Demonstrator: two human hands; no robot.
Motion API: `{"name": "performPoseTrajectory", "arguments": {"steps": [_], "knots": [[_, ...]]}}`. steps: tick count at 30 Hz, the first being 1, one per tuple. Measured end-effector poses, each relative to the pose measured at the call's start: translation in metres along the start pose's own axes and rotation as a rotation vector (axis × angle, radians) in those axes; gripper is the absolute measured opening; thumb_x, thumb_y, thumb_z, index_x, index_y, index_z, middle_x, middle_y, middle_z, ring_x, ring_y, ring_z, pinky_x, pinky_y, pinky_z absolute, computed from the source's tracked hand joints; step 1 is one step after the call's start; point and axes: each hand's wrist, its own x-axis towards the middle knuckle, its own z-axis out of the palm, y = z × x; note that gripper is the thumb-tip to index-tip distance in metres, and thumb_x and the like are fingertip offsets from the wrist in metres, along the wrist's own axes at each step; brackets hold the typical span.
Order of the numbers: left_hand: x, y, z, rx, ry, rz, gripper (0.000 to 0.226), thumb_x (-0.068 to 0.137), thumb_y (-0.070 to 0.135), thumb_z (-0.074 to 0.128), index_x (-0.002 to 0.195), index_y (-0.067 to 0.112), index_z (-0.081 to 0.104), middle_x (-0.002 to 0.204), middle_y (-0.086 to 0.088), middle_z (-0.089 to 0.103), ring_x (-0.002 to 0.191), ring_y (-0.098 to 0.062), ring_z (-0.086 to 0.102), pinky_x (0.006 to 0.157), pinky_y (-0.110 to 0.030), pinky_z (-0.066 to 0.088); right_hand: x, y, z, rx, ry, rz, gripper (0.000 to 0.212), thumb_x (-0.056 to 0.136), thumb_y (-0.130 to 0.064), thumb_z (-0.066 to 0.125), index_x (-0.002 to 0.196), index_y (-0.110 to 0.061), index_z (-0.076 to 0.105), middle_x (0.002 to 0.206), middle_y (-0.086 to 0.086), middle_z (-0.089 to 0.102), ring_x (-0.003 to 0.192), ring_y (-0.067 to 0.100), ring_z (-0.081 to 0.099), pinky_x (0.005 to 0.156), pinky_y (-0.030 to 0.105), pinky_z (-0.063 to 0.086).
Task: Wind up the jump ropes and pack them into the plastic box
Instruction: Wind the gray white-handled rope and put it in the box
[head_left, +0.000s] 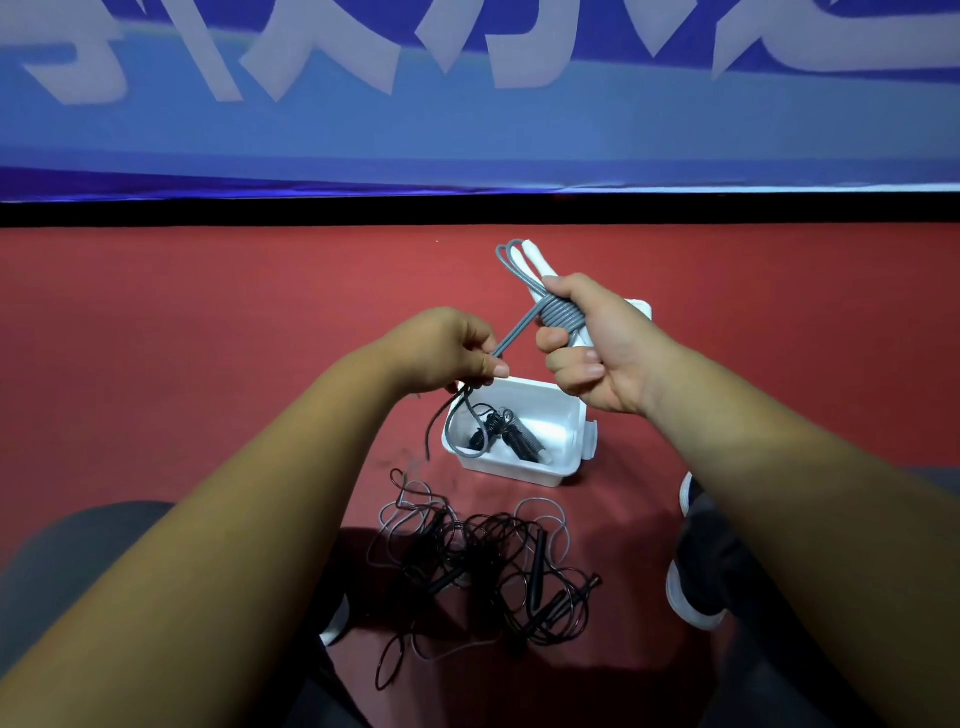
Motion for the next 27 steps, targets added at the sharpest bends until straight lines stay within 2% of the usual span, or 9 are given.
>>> {"name": "performPoseTrajectory", "arguments": {"steps": [4,6,12,14,16,19,23,25,27], "knots": [[-0.001,0.0,0.003,0.046,0.046,-0.015,0.027,0.095,0.03,0.076,0.071,0.02,0.068,0.059,0.01,0.067,0.051,-0.002,0.055,0.053,-0.016,0.045,-0.006,0.001,0.004,-0.052,-0.069,0.043,0.034,0.098,-0.049,0.062,0.094,-0.018,0.048,0.067,-0.004,0.04,0.04,0.005,0.017,0.032,0.017,0.012],[-0.001,-0.001,0.002,0.039,0.062,-0.008,0.028,0.094,0.031,0.077,0.069,0.02,0.068,0.061,0.007,0.068,0.053,-0.005,0.058,0.055,-0.02,0.047,-0.009,0.001,0.004,-0.111,-0.116,0.073,0.037,0.099,-0.051,0.06,0.096,-0.016,0.05,0.067,-0.004,0.038,0.04,0.005,0.015,0.034,0.018,0.009],[-0.004,0.002,-0.002,-0.116,0.071,0.007,0.012,0.091,0.026,0.08,0.088,0.015,0.079,0.081,-0.014,0.075,0.066,-0.015,0.063,0.068,-0.034,0.055,-0.018,0.003,0.005,-0.234,-0.288,0.157,0.041,0.097,-0.054,0.052,0.094,-0.014,0.061,0.06,-0.006,0.033,0.042,0.006,0.007,0.039,0.016,0.004],[-0.007,0.005,-0.004,-0.189,0.077,0.014,0.017,0.094,0.012,0.073,0.08,0.019,0.077,0.069,-0.005,0.07,0.062,-0.013,0.059,0.062,-0.028,0.052,-0.02,0.003,0.004,-0.269,-0.353,0.188,0.048,0.094,-0.054,0.051,0.102,-0.014,0.075,0.058,-0.006,0.032,0.041,0.005,0.008,0.039,0.015,0.004],[-0.011,0.007,-0.009,-0.267,0.097,0.024,0.025,0.094,0.001,0.066,0.079,0.018,0.074,0.065,0.003,0.069,0.058,-0.01,0.059,0.057,-0.023,0.05,-0.021,0.004,0.002,-0.324,-0.427,0.237,0.051,0.096,-0.053,0.05,0.123,-0.021,0.078,0.059,-0.006,0.03,0.042,0.005,0.009,0.039,0.016,0.006],[-0.014,0.003,-0.018,-0.361,0.06,0.116,0.021,0.09,-0.004,0.064,0.097,0.011,0.077,0.086,-0.015,0.074,0.076,-0.02,0.064,0.069,-0.031,0.05,-0.021,0.005,-0.001,-0.377,-0.533,0.349,0.047,0.1,-0.05,0.048,0.137,-0.031,0.07,0.059,-0.004,0.033,0.04,0.004,0.013,0.039,0.014,0.009],[-0.015,0.008,-0.03,-0.391,0.091,0.185,0.018,0.09,-0.005,0.072,0.098,0.01,0.077,0.093,-0.008,0.077,0.084,-0.013,0.069,0.078,-0.027,0.055,-0.022,0.007,-0.003,-0.47,-0.584,0.443,0.032,0.098,-0.046,0.057,0.118,-0.024,0.07,0.06,-0.001,0.038,0.035,0.002,0.025,0.035,0.011,0.02],[-0.015,0.015,-0.034,-0.319,0.12,0.235,0.017,0.088,0.001,0.078,0.097,0.015,0.078,0.105,-0.013,0.077,0.096,-0.018,0.069,0.089,-0.034,0.055,-0.022,0.01,-0.004,-0.552,-0.552,0.459,0.031,0.095,-0.048,0.063,0.111,-0.021,0.066,0.064,0.0,0.038,0.035,0.002,0.027,0.034,0.012,0.022],[-0.015,0.022,-0.037,-0.196,0.136,0.251,0.016,0.085,0.008,0.083,0.096,0.019,0.079,0.107,-0.004,0.078,0.106,-0.017,0.072,0.096,-0.033,0.053,-0.02,0.013,-0.004,-0.612,-0.47,0.445,0.03,0.099,-0.049,0.06,0.108,-0.02,0.063,0.067,0.0,0.038,0.036,0.002,0.026,0.035,0.014,0.019]]}}
